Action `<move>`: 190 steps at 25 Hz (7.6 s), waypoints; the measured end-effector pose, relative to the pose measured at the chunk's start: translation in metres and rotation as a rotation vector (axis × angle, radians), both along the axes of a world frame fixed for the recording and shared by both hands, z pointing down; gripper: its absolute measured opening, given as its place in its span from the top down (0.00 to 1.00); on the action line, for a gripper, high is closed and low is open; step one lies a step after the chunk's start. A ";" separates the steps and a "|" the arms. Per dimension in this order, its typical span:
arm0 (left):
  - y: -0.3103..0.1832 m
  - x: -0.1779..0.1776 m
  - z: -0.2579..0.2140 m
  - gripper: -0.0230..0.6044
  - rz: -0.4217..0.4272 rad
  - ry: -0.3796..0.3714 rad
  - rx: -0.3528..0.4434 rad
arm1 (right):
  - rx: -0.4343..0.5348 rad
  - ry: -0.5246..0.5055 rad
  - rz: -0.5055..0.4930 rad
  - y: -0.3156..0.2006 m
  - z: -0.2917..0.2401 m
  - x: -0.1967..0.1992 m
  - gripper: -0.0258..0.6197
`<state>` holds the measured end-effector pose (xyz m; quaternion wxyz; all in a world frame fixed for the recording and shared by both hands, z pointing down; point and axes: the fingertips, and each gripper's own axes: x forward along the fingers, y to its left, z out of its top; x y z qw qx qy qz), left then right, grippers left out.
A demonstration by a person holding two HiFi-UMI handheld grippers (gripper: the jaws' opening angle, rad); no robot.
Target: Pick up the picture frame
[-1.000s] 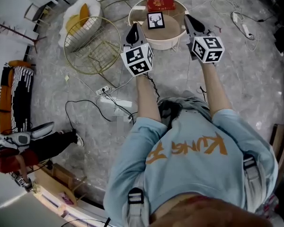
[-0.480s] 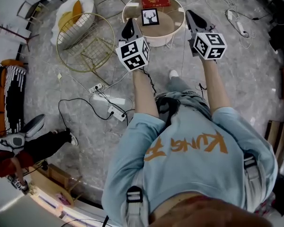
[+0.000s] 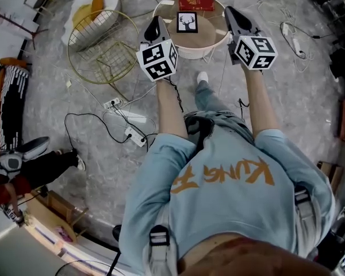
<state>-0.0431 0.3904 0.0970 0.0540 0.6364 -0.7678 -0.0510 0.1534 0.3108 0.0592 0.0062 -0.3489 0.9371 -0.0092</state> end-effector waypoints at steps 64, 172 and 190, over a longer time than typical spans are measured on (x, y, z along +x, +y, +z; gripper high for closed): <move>-0.448 -0.046 0.204 0.93 0.276 0.013 -0.476 | -0.572 0.005 0.218 -0.445 0.266 -0.051 0.96; -0.423 -0.036 0.547 0.83 0.224 0.398 -0.917 | -1.040 0.255 0.248 -0.400 0.578 -0.101 0.86; -0.419 -0.017 0.378 0.84 0.206 0.326 -0.726 | -0.874 0.146 0.196 -0.388 0.423 -0.076 0.86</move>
